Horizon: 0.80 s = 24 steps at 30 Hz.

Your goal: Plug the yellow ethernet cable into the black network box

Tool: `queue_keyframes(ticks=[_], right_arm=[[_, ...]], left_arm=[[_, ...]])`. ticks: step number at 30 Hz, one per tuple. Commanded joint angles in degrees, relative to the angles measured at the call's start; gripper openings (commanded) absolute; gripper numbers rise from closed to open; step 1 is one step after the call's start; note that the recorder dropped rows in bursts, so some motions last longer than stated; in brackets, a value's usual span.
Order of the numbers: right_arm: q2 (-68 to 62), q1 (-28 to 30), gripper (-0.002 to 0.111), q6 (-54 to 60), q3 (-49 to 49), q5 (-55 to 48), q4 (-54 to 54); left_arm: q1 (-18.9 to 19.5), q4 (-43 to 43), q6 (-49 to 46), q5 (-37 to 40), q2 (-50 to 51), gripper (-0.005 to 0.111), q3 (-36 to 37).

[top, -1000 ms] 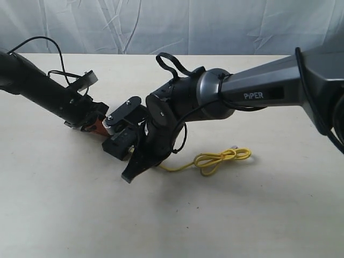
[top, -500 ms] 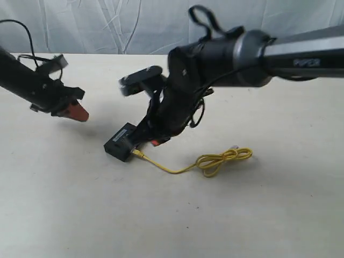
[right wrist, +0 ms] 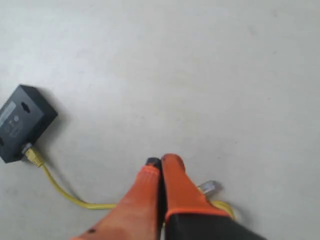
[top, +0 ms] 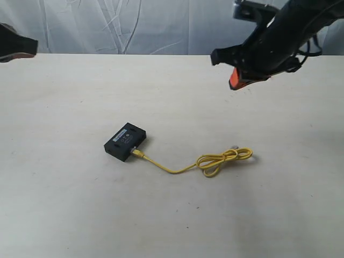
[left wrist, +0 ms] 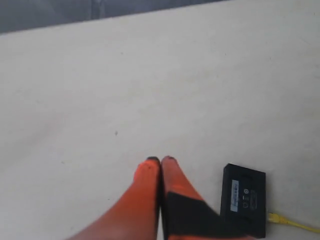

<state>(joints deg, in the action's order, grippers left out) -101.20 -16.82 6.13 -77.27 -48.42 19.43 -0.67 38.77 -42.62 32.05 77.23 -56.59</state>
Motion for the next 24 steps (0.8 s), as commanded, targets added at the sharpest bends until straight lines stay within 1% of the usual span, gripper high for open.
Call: queue_keyframes(ticks=[1, 4, 7, 12, 15, 18, 24], right_arm=[[7.7, 2.5, 0.0, -1.2, 4.1, 4.4, -1.7], [13.1, 2.5, 0.0, -2.0, 9.0, 10.5, -4.5], [19.1, 2.5, 0.0, -2.0, 14.4, 18.0, -5.5], [25.7, 2.5, 0.0, -2.0, 23.0, 29.0, -5.5], [26.9, 2.5, 0.0, -2.0, 24.8, 29.8, -5.5], [27.0, 2.1, 0.0, -2.0, 25.0, 30.6, -4.8], [27.0, 2.0, 0.0, -2.0, 25.0, 31.2, -4.8]], left_arm=[[-0.5, -2.6, 0.3, -5.7, -14.5, 0.0, 9.1], [-0.5, -3.7, 0.2, -8.9, -24.1, 0.0, 15.0], [-0.5, -3.7, 0.2, -11.2, -32.2, 0.0, 19.3], [-0.5, -3.9, 0.2, -11.3, -43.7, 0.0, 25.4], [-0.5, -3.9, 0.2, -10.4, -48.2, 0.0, 27.1], [-0.5, -4.1, 0.2, -9.2, -51.1, 0.0, 27.1], [-0.5, -4.1, 0.2, -9.4, -52.8, 0.0, 27.1]])
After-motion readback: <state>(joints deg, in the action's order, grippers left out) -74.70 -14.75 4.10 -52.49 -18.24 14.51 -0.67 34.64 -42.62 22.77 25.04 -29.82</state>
